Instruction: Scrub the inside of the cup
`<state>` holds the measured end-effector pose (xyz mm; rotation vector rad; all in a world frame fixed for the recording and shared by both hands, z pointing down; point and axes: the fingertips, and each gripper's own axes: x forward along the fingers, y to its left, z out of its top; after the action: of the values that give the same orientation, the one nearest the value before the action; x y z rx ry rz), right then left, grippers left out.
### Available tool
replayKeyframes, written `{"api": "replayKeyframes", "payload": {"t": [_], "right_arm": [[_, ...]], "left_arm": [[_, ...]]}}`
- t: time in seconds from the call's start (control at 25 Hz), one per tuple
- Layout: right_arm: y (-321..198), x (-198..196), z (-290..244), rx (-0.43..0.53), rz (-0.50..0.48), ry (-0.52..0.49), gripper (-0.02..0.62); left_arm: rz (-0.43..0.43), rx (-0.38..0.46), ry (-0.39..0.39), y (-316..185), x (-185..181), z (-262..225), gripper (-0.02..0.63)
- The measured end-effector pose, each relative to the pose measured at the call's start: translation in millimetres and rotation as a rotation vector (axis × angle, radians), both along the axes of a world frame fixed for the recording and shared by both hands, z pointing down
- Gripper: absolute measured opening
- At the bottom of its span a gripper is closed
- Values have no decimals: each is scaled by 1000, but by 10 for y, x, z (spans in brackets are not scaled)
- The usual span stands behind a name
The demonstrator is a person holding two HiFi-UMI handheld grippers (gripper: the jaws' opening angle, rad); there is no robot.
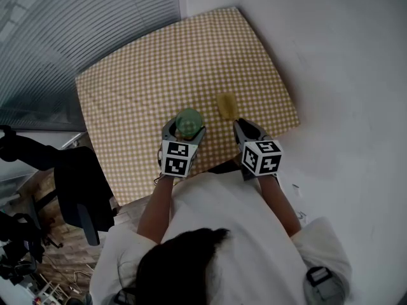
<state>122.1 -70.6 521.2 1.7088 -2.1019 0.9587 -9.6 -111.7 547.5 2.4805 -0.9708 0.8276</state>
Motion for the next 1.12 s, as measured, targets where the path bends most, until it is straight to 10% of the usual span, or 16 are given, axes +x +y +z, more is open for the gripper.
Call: {"api": "replayKeyframes", "payload": {"t": [0.6,0.92,1.12], "right_arm": [[-457,-157,465,-159,-158,301,242],[-477,-30,659,-262,-133,351,232],[-525,14,584,-227,-117,317,109]], "left_arm": [[-112,131,7,-98,-162,-478,359],[-190,126,-4,-116,-377,-502,359],[-189,126,-26,-102,-393,-496,359]]}}
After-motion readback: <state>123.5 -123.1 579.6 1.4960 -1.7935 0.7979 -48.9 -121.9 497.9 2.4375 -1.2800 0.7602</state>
